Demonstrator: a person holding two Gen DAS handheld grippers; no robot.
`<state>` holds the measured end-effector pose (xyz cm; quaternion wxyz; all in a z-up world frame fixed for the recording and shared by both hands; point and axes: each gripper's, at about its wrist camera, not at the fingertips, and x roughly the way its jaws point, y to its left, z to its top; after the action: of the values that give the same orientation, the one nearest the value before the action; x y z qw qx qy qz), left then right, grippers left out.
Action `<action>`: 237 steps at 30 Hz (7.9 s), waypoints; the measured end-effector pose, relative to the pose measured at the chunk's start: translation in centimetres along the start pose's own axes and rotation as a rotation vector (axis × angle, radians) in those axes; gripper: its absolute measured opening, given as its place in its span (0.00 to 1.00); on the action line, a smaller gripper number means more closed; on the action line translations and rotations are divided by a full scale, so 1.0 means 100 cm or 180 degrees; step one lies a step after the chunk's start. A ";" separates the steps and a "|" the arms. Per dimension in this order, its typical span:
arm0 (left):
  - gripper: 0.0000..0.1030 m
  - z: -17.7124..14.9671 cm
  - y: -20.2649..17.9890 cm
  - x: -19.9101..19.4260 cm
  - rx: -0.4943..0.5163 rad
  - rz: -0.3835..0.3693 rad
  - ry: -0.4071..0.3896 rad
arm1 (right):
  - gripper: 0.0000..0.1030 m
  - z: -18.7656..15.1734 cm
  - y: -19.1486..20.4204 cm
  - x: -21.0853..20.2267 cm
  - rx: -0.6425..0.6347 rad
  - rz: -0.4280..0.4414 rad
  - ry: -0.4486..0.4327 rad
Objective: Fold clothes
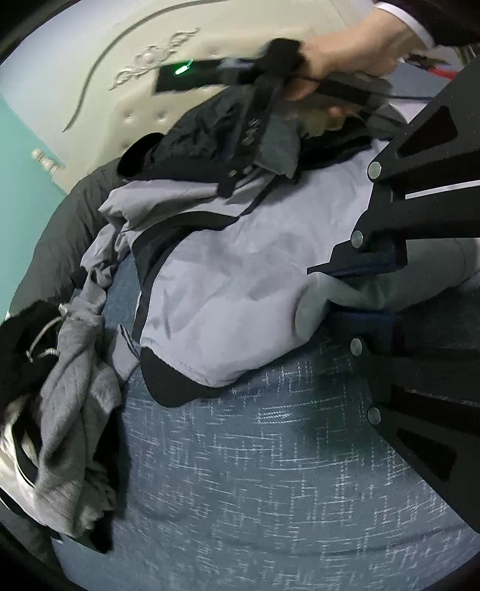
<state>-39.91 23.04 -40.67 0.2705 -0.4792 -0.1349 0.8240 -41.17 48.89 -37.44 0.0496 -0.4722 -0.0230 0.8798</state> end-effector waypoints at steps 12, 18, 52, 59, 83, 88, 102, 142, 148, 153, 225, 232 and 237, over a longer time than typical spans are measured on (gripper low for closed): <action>0.16 -0.003 0.008 0.008 0.0047 0.0015 0.0020 | 0.61 0.020 0.035 -0.007 -0.0355 0.0257 -0.0471; 0.16 -0.004 0.009 0.010 0.0044 0.0014 0.0041 | 0.61 0.021 0.053 0.016 -0.0535 0.0237 -0.0235; 0.02 0.003 -0.029 -0.122 0.0461 0.0092 -0.0314 | 0.02 0.026 0.030 -0.113 -0.0394 -0.0049 -0.0676; 0.00 0.009 -0.038 -0.197 0.0481 0.0240 -0.0559 | 0.02 0.034 0.035 -0.223 -0.0471 -0.0007 -0.1075; 0.00 -0.059 -0.065 -0.186 0.0221 0.0198 -0.0291 | 0.00 -0.020 0.072 -0.378 -0.0719 0.0231 -0.1406; 0.00 -0.058 -0.048 -0.170 0.0115 0.0246 -0.0254 | 0.00 -0.037 0.060 -0.320 -0.0634 0.0355 -0.0949; 0.00 -0.075 0.013 -0.179 -0.0109 0.0443 -0.0226 | 0.48 -0.109 0.136 -0.162 -0.0852 0.0787 0.0103; 0.39 -0.054 -0.060 -0.105 0.0413 0.0254 -0.0021 | 0.14 -0.140 -0.064 -0.179 0.0023 -0.0276 -0.0005; 0.51 -0.043 -0.080 -0.082 0.0718 0.0342 0.0024 | 0.27 -0.134 -0.043 -0.216 0.0186 0.0043 -0.0309; 0.55 -0.036 -0.068 -0.066 0.0580 0.0403 0.0125 | 0.55 -0.137 0.002 -0.217 0.0015 0.0422 -0.0301; 0.00 -0.065 0.037 -0.365 0.0372 0.0809 -0.0642 | 0.55 -0.114 0.238 -0.264 -0.0565 0.1359 -0.0017; 0.00 -0.077 0.079 -0.349 0.0157 0.0897 -0.0591 | 0.64 -0.107 0.282 -0.216 -0.0693 0.1338 0.0054; 0.14 -0.082 0.108 -0.343 -0.0001 0.0947 -0.0571 | 0.64 -0.102 0.314 -0.183 -0.0782 0.1325 0.0103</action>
<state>-22.69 -5.80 -25.40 0.1323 -0.4184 -0.0862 0.8944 -24.69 15.67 -30.70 -0.1902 -0.4833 -0.0312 0.8540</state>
